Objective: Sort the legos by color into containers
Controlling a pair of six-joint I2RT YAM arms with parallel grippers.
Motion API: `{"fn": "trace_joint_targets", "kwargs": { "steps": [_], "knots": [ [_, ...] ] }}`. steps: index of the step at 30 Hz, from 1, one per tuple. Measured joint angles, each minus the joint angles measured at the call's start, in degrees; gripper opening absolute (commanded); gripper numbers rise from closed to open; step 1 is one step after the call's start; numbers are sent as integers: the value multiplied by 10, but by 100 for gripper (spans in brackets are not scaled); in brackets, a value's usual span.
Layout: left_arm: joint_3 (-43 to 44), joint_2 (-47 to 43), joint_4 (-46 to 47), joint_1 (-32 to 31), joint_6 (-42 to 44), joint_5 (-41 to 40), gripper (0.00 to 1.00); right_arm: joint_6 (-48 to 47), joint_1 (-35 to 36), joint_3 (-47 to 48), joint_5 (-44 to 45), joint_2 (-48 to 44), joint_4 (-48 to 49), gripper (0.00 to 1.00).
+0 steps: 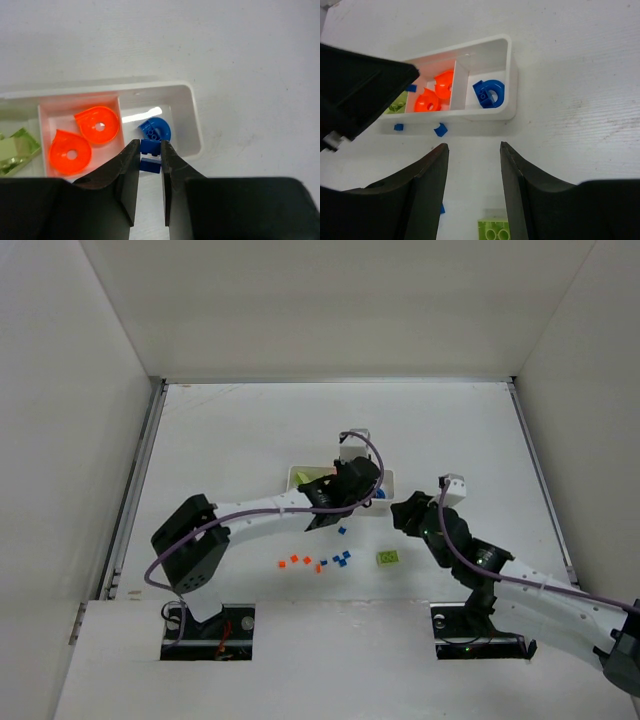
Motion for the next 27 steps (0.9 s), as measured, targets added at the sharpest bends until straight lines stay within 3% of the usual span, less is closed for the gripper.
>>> {"fn": "trace_joint_targets", "kwargs": {
  "steps": [5,10,14,17,22,27],
  "knots": [
    [51,83,5,12,3,23,11,15,0,-6,2,-14,-18,51],
    [65,132,5,18,2,39,30,32,0,-9,4,-26,-42,52],
    [65,136,5,22,1,46,43,47,3,-8,6,-14,-66,62],
    [64,132,10,27,1,49,45,66,25,-4,10,4,-96,72],
    [14,73,14,36,2,52,43,99,101,22,11,29,-169,83],
    [-88,-57,22,35,1,47,43,123,155,59,8,72,-223,88]
  ]
}}
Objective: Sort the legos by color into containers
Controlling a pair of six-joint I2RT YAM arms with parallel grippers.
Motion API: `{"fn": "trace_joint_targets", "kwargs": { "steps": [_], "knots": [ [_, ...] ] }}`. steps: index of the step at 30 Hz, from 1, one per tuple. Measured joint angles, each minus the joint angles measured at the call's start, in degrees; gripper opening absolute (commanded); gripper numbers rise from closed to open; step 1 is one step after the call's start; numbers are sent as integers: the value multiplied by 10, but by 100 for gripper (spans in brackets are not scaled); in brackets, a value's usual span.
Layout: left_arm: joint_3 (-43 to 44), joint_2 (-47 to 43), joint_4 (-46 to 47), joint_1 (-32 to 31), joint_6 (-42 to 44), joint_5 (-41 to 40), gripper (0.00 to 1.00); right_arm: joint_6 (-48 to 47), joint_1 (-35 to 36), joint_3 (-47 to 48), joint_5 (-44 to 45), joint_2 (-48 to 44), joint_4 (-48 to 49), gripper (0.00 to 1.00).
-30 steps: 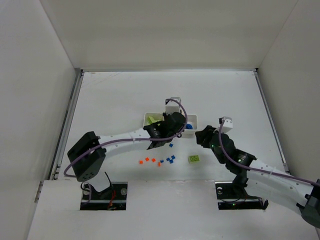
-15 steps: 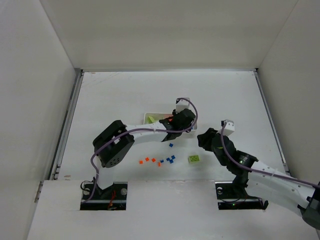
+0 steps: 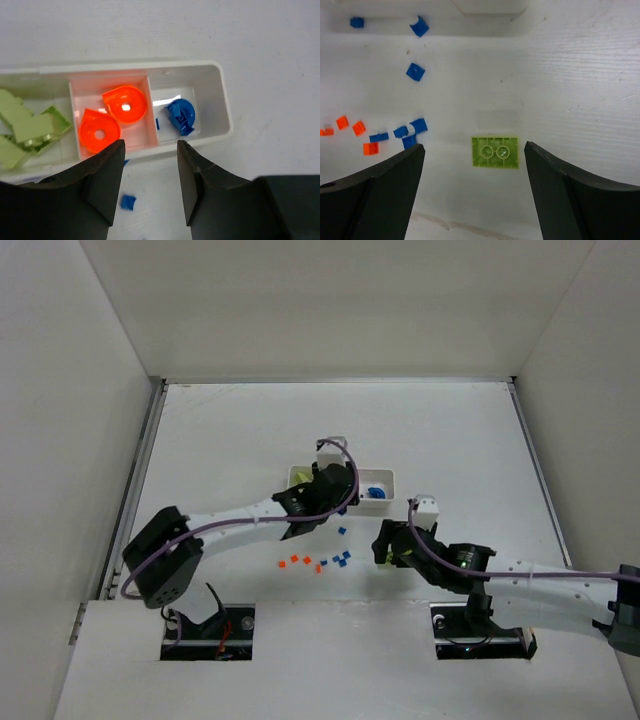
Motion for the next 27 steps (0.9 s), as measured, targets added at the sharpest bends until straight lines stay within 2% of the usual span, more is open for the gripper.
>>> {"fn": "trace_joint_targets", "kwargs": {
  "steps": [5,8,15,20,27],
  "knots": [
    [-112,-129,-2,-2,-10,-12,43,14,5,22,-8,78,-22,93],
    [-167,-200,-25,-1,-16,-24,44,26,5,29,-11,126,-27,91],
    [-255,-332,-115,-2,-51,-73,47,37,5,48,-15,212,-23,65],
    [-287,-362,-194,-12,-97,-105,47,43,5,54,-15,234,-19,40],
    [-299,-359,-279,-78,-179,-129,46,33,15,77,-11,213,-30,38]
  ]
}}
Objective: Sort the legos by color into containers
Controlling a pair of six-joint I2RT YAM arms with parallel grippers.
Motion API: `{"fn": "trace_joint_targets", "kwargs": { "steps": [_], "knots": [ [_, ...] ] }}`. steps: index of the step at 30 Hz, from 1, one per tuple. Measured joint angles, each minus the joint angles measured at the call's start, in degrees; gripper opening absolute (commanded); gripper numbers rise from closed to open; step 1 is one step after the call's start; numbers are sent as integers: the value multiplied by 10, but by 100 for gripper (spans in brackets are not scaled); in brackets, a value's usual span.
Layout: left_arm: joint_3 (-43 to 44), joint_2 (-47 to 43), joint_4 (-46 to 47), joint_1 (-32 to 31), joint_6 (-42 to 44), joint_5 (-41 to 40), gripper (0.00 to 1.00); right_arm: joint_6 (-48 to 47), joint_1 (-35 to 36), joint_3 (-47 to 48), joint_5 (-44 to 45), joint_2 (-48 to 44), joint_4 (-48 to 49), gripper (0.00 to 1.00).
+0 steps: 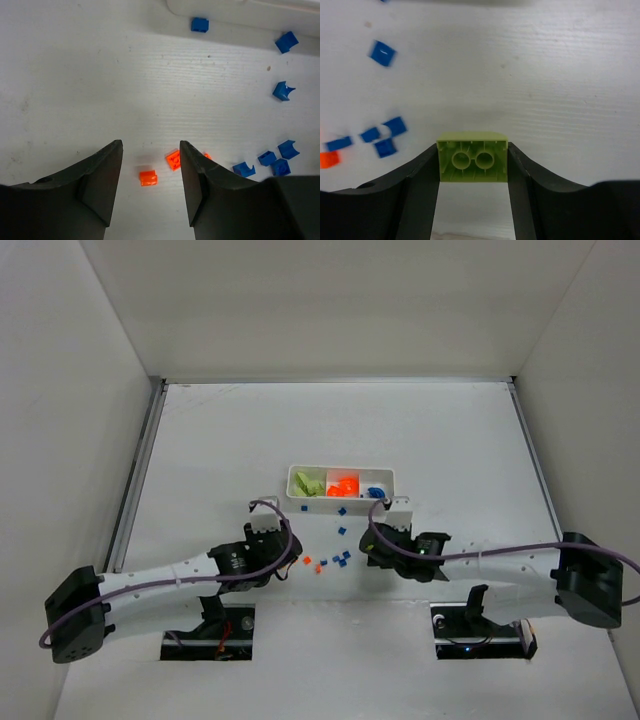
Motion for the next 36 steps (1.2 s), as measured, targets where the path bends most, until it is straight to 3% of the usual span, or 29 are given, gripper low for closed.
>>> {"fn": "trace_joint_targets", "kwargs": {
  "steps": [8,15,23,32,36],
  "knots": [
    [0,-3,-58,-61,-90,-43,44,-91,-21,151,-5,25,74,40],
    [-2,-33,-84,-78,-133,-61,44,-167,-83,298,-55,211,201,41],
    [-2,-32,-96,-97,-148,-63,44,-216,-112,419,-81,377,219,46],
    [-2,7,-101,-103,-158,-63,46,-232,-117,457,-80,421,218,71],
    [-2,17,-101,-109,-161,-63,46,-238,-117,456,-71,414,217,76]
  ]
}}
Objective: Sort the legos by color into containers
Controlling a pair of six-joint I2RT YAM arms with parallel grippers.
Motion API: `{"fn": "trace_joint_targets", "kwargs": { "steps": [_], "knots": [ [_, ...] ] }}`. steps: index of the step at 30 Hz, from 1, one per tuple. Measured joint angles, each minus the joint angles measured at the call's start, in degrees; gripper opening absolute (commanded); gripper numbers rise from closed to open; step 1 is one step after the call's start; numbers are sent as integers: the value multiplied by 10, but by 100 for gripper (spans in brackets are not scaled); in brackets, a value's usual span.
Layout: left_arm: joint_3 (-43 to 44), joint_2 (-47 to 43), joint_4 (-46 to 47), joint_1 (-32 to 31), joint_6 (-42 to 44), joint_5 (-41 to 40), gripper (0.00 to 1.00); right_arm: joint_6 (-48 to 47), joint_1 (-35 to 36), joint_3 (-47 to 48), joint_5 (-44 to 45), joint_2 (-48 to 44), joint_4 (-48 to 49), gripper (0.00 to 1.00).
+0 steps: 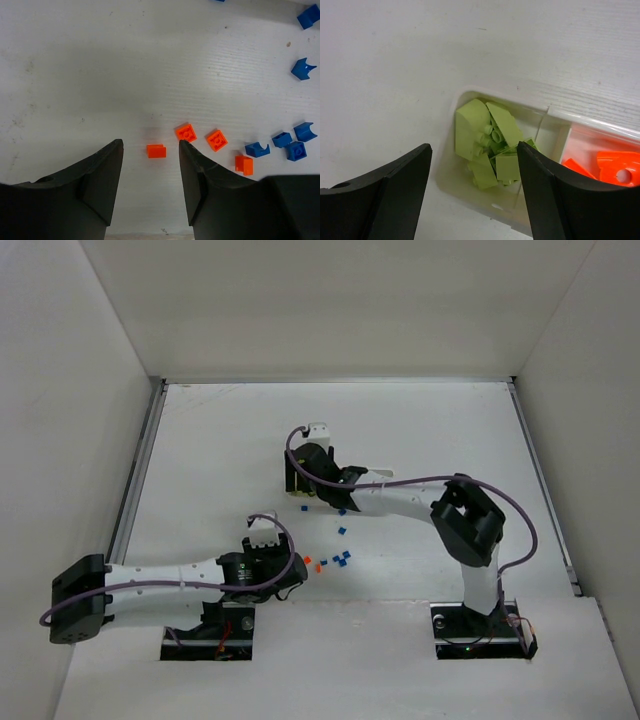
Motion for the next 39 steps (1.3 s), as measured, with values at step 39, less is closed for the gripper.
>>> {"fn": "trace_joint_targets", "kwargs": {
  "steps": [39],
  "knots": [
    [0,77,74,-1,16,10,9,76,168,-426,114,-352,83,40]
  ]
}}
